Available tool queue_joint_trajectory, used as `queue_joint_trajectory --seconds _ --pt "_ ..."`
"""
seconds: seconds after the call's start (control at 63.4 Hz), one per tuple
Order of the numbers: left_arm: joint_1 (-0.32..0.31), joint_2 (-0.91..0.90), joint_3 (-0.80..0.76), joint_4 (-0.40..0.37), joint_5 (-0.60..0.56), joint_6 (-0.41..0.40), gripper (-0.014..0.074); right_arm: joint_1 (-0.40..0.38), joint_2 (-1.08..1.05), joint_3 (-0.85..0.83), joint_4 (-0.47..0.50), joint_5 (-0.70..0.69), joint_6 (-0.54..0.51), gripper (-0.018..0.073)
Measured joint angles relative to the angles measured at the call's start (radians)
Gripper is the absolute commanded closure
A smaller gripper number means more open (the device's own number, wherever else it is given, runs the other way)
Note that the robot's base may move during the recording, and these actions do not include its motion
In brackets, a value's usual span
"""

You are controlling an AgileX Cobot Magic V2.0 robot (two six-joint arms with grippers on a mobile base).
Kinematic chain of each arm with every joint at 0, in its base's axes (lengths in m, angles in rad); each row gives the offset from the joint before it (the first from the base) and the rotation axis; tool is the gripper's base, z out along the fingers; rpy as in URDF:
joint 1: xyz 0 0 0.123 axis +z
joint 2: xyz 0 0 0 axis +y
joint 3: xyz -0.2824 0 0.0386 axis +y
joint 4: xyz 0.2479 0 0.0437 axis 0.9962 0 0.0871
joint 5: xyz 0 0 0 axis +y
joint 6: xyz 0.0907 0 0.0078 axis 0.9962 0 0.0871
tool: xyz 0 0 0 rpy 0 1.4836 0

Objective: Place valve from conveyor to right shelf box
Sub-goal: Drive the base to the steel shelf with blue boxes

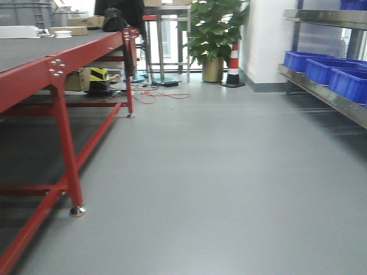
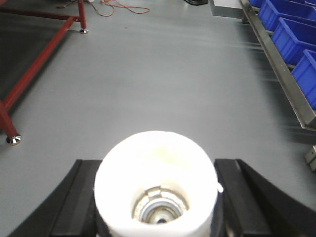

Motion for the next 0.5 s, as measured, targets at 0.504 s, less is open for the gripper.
queue_joint_trajectory --seconds 0.504 --pt "0.000 0.000 0.000 0.000 0.000 0.000 0.0708 0.000 -0.004 0.000 0.000 0.000 0.000 0.0713"
